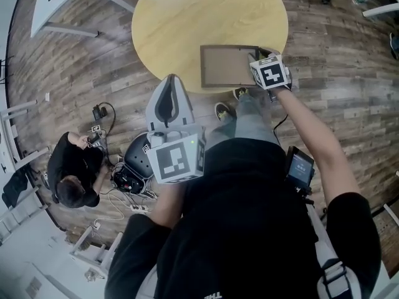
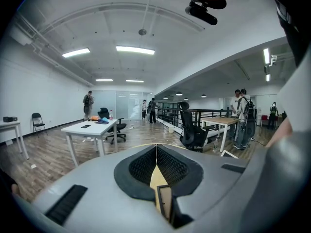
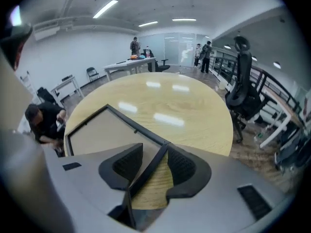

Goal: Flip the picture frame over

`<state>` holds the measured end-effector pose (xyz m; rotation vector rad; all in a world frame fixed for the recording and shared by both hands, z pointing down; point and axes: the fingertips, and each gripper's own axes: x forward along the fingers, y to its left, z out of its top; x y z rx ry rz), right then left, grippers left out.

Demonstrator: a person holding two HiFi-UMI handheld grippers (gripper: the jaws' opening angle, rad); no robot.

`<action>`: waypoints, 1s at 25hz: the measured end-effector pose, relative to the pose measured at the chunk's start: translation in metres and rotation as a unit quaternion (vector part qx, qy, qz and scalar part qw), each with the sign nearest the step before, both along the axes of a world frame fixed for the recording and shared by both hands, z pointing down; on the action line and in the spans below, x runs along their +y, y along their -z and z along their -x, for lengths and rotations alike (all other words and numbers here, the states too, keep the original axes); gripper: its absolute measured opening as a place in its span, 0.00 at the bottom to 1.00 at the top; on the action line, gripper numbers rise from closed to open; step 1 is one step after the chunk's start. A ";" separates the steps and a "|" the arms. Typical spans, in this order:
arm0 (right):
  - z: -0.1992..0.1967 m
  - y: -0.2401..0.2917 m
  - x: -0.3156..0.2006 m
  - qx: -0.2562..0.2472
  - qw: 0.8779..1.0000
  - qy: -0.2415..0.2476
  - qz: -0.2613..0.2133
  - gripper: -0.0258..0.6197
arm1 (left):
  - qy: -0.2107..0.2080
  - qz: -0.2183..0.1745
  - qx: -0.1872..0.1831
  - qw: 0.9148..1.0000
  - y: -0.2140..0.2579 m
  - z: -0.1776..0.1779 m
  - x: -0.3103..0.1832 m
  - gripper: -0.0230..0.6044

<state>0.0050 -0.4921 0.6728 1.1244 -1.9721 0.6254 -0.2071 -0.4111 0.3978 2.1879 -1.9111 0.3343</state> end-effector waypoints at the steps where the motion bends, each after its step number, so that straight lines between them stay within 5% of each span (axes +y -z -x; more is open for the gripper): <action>1: 0.003 0.002 0.000 0.029 0.999 0.024 -0.009 0.28 | -0.003 -0.002 0.000 1.000 0.000 -0.002 0.001 0.07; 3: 0.010 0.005 0.000 0.099 0.991 0.085 -0.035 0.28 | -0.003 -0.002 -0.002 1.000 0.002 -0.003 0.002 0.07; 6: 0.022 0.008 -0.002 0.205 0.957 0.185 -0.086 0.27 | -0.005 -0.006 -0.002 1.000 0.005 -0.004 0.001 0.07; 10: 0.037 0.012 -0.002 0.266 0.916 0.272 -0.124 0.27 | -0.021 -0.026 -0.005 0.999 0.010 -0.011 0.003 0.07; 13: 0.061 0.040 0.000 0.258 0.895 0.323 -0.168 0.27 | -0.029 -0.040 -0.009 0.999 0.015 -0.009 0.005 0.07; 17: 0.100 0.116 0.009 0.224 0.851 0.386 -0.276 0.26 | -0.027 -0.058 -0.009 0.998 0.031 -0.007 0.004 0.07; 25: 0.133 0.335 0.081 0.081 0.765 0.382 -0.512 0.11 | -0.030 -0.113 0.000 0.993 0.071 -0.009 0.007 0.07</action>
